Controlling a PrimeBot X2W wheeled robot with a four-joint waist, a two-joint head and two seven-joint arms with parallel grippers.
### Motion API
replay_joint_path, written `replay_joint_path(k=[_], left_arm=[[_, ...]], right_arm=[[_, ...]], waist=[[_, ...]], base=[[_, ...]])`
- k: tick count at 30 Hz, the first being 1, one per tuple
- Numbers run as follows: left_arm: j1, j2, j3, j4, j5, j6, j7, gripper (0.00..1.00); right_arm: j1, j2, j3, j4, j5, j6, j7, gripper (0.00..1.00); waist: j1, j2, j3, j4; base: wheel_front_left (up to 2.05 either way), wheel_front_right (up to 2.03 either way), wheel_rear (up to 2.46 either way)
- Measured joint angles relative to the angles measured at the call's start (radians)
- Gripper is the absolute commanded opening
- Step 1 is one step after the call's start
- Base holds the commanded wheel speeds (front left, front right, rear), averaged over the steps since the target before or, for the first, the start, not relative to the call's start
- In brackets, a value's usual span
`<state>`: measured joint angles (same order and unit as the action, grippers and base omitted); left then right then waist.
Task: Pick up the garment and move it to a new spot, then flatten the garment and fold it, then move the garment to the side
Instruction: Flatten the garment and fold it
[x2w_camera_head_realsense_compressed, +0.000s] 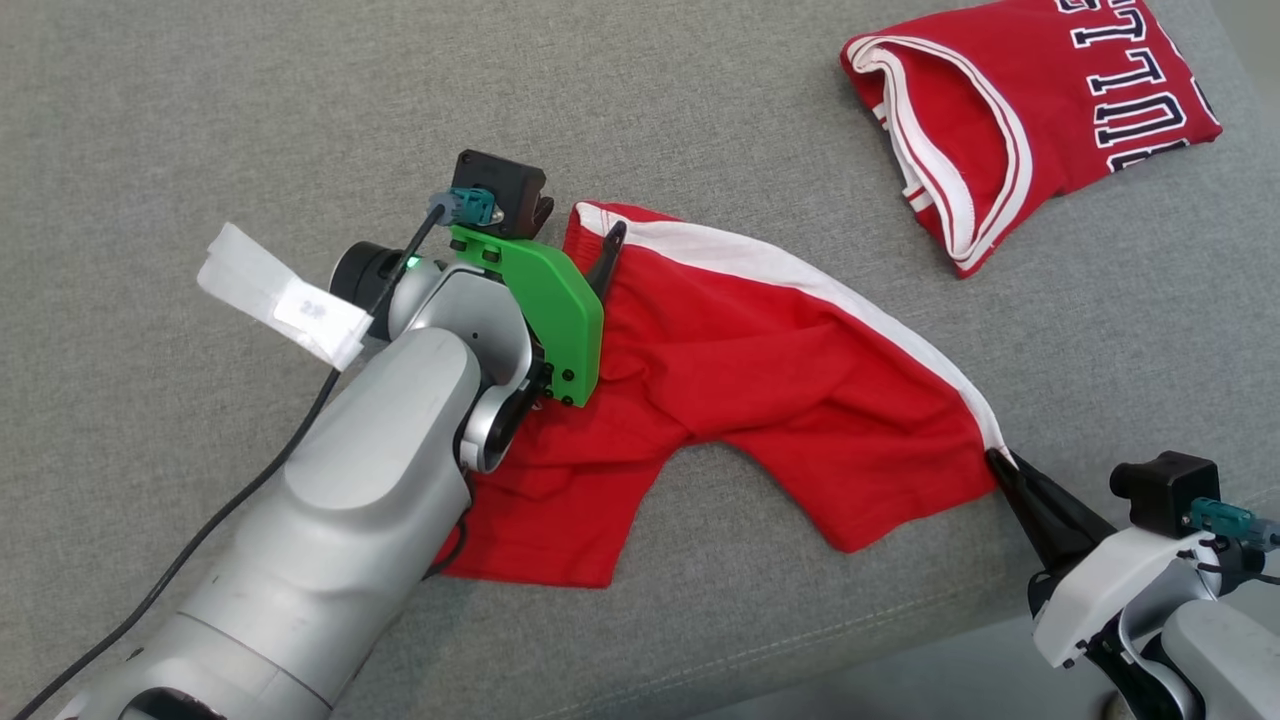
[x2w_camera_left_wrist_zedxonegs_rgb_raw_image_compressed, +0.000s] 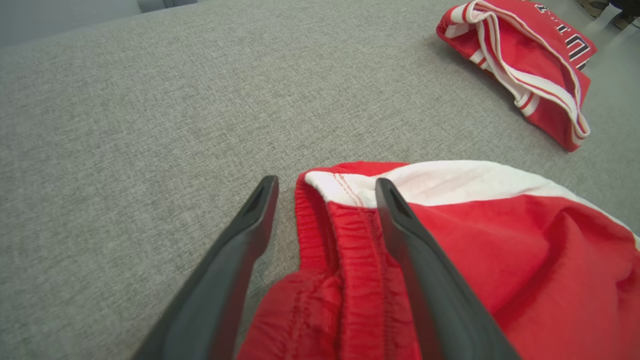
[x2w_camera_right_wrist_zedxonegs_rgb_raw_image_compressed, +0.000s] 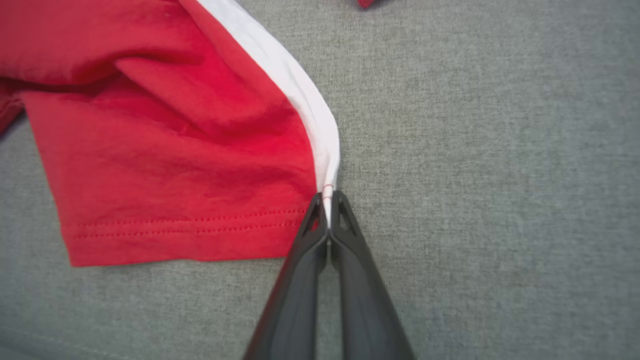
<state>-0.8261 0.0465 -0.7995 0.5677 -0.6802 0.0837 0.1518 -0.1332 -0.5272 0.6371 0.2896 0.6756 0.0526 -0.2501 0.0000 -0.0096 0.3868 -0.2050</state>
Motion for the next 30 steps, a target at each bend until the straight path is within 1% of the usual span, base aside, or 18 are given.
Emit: replay_joint_path(k=[2,3,4,5,9,11,13,16,17,19,20,23,26,28,30], left_arm=[[0.000,0.000,0.000,0.004,-0.005,0.000,0.007,0.93],[0.000,0.000,0.000,0.005,-0.005,0.000,0.012,0.85],[-0.001,0.000,-0.001,0.005,-0.009,0.000,0.019,0.55],[-0.002,0.000,-0.003,0.005,-0.012,0.000,0.024,0.49],[-0.006,-0.001,-0.012,0.009,-0.012,0.000,0.030,0.44],[-0.008,-0.001,-0.011,0.016,-0.012,0.000,0.032,0.38],[-0.012,-0.002,-0.013,0.020,-0.012,0.000,0.033,0.39],[-0.017,-0.002,-0.015,0.027,-0.022,0.000,0.033,0.36],[-0.017,-0.002,-0.016,0.030,-0.025,0.000,0.033,0.20],[-0.019,-0.002,-0.018,0.031,-0.026,0.000,0.033,0.02],[-0.020,-0.002,-0.018,0.032,-0.026,-0.002,0.032,0.00],[-0.021,-0.002,-0.024,0.033,-0.029,-0.013,0.024,0.00],[-0.021,-0.002,-0.026,0.032,-0.032,-0.015,0.013,0.00],[-0.025,-0.002,-0.024,0.029,-0.042,-0.028,0.004,0.00],[-0.038,-0.003,-0.011,0.019,-0.048,-0.031,-0.007,0.00]], right_arm=[[-0.001,0.002,0.004,-0.001,0.000,0.006,0.000,0.00],[-0.001,0.004,0.005,-0.002,0.000,0.008,0.000,0.00],[-0.001,0.006,0.006,-0.003,0.000,0.008,0.000,0.00],[-0.001,0.009,0.006,-0.003,0.000,0.008,0.000,0.00],[-0.002,0.018,0.004,-0.003,0.000,0.008,0.000,0.00],[-0.004,0.021,0.004,-0.003,0.000,0.009,0.000,0.00],[-0.004,0.024,0.002,-0.003,0.000,0.009,0.000,0.00],[-0.004,0.025,0.001,-0.002,0.000,0.009,0.000,0.00],[-0.004,0.026,0.001,-0.001,0.000,0.009,-0.002,0.00],[-0.004,0.027,0.002,0.000,0.000,0.009,-0.002,0.00],[-0.004,0.028,0.002,0.001,0.000,0.009,-0.002,0.00],[-0.005,0.026,0.004,0.004,-0.009,0.009,-0.002,0.00],[-0.007,0.023,0.005,0.002,-0.018,0.011,-0.002,0.00],[-0.018,0.020,0.004,-0.013,-0.022,0.020,-0.001,0.00],[-0.060,0.012,-0.008,-0.048,-0.036,0.027,-0.001,0.00]], waist=[[0.0000,0.0000,0.002,-0.004],[0.0000,0.0000,0.004,-0.007],[0.0000,0.0000,0.006,-0.009],[0.0000,0.0000,0.008,-0.011],[0.0000,0.0000,0.015,-0.018],[0.0000,0.0000,0.017,-0.022],[0.0000,0.0000,0.019,-0.026],[0.0000,0.0000,0.020,-0.029],[0.0000,0.0000,0.021,-0.030],[0.0000,0.0000,0.020,-0.030],[0.0000,0.0000,0.019,-0.030],[0.0000,0.0000,0.012,-0.026],[0.0000,0.0000,0.005,-0.022],[0.0000,0.0000,-0.004,-0.017],[0.0000,0.0000,-0.015,-0.012]], base=[[0.00,0.00,0.00],[0.00,0.00,0.00],[0.00,0.00,0.00],[0.00,0.00,0.00],[0.00,0.00,0.00],[0.00,0.00,0.00],[0.00,0.00,0.00],[0.00,0.00,0.00],[0.00,0.00,0.00],[0.00,0.00,0.00],[0.00,0.00,0.00],[0.00,0.00,0.00],[0.00,0.00,0.00],[0.00,0.00,0.00],[0.00,0.00,0.00]])
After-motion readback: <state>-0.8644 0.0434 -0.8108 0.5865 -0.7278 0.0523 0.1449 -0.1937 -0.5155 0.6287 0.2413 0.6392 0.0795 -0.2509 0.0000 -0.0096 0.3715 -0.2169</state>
